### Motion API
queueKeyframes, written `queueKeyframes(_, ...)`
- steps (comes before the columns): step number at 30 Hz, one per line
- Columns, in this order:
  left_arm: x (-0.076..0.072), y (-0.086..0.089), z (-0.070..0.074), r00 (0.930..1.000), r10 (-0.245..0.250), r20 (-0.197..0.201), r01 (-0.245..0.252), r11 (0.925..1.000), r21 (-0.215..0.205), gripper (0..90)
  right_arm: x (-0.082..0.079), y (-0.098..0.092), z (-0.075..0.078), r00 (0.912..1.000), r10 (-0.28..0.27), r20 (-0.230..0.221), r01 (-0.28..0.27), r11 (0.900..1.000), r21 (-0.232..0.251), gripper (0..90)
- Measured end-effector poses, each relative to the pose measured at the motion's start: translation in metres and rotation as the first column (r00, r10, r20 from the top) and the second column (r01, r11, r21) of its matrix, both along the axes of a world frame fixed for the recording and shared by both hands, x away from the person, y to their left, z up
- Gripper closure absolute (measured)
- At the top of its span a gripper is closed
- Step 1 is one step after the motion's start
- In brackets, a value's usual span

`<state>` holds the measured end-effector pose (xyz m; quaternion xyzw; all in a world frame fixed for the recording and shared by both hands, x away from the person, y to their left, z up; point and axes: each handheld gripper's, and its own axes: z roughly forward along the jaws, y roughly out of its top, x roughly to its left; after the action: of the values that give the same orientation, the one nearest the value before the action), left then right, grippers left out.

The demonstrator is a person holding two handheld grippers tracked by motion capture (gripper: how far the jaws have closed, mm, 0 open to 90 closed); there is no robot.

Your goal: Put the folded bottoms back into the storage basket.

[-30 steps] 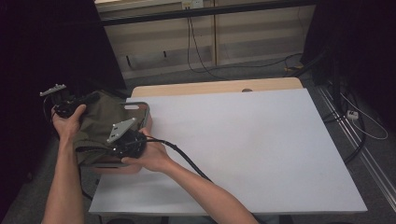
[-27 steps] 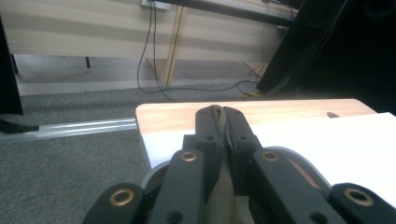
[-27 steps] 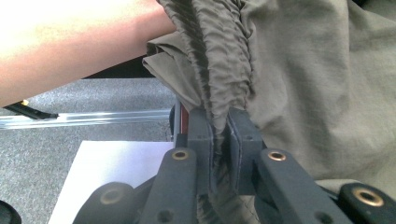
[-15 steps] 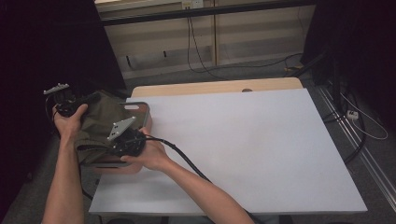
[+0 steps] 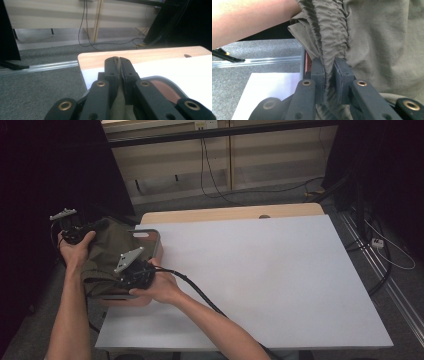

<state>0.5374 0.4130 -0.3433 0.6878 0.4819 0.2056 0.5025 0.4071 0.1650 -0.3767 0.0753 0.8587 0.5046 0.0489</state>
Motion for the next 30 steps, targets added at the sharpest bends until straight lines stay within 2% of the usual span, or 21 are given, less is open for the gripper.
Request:
queueKeyframes(4,0.001,0.001,-0.001,0.9999,-0.003,-0.012,0.003,0.9999,0.015,85.9,-0.001,0.002,-0.002,1.0000,0.002,0.002,-0.002,1.000,-0.010,80.0)
queueKeyframes(6,0.001,0.000,-0.002,0.9999,0.001,-0.010,-0.001,1.0000,0.004,85.9,0.000,0.003,-0.003,1.0000,0.003,-0.001,-0.003,1.000,-0.010,79.7)
queueKeyframes(10,0.003,0.001,-0.006,0.9999,0.000,-0.016,0.000,0.9999,0.011,85.8,0.001,0.004,-0.005,1.0000,0.003,-0.008,-0.003,1.000,-0.014,79.5)
queueKeyframes(13,0.004,0.002,-0.007,0.9997,0.001,-0.025,0.000,0.9995,0.032,85.8,0.001,0.004,-0.008,1.0000,-0.003,-0.005,0.003,1.000,-0.013,79.6)
queueKeyframes(21,0.002,0.005,-0.010,0.9998,0.000,-0.021,0.001,0.9999,0.012,85.8,0.001,0.009,-0.012,0.9999,-0.001,-0.014,0.000,1.000,-0.022,79.2)
queueKeyframes(30,-0.001,0.004,-0.015,0.9996,-0.012,-0.027,0.013,0.9995,0.029,85.8,0.003,0.008,-0.015,0.9990,0.013,-0.042,-0.014,1.000,-0.023,75.4)
